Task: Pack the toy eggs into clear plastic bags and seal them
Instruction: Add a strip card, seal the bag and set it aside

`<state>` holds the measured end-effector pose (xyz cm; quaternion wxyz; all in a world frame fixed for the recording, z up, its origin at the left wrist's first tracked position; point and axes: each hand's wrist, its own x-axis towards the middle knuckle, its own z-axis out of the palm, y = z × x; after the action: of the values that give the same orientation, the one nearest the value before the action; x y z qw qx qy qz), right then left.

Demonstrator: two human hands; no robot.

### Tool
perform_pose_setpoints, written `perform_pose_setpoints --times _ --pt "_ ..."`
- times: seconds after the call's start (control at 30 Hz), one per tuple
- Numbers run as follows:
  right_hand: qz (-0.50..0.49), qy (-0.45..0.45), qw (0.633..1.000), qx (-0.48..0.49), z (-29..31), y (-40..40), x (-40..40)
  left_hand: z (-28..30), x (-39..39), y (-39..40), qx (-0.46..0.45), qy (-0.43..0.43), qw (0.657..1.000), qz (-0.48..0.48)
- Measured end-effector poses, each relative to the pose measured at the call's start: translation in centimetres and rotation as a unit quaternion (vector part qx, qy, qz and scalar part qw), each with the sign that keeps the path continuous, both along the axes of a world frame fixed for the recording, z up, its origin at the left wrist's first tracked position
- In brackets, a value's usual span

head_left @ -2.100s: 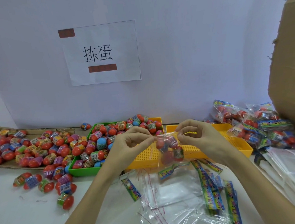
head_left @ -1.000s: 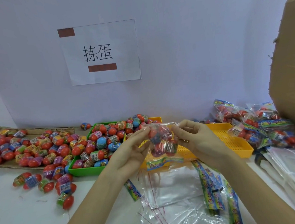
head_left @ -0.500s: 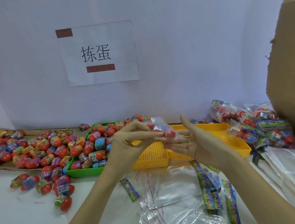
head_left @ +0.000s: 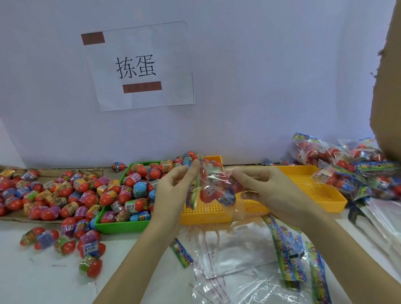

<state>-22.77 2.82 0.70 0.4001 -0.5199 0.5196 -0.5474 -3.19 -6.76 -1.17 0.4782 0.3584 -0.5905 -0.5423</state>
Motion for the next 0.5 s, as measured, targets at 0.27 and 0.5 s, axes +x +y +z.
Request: perform_pose_setpoints --times 0.27,0.5 --pt "-0.076 -0.100 0.992 0.008 0.1 -0.3 0.6 0.1 0.0 0.4 -0.133 -0.010 0.989 0.070" --pt "-0.038 -0.105 0.994 0.003 -0.1 -0.6 1.4 0.1 -0.5 1.2 -0.177 0.007 0.979 0.099"
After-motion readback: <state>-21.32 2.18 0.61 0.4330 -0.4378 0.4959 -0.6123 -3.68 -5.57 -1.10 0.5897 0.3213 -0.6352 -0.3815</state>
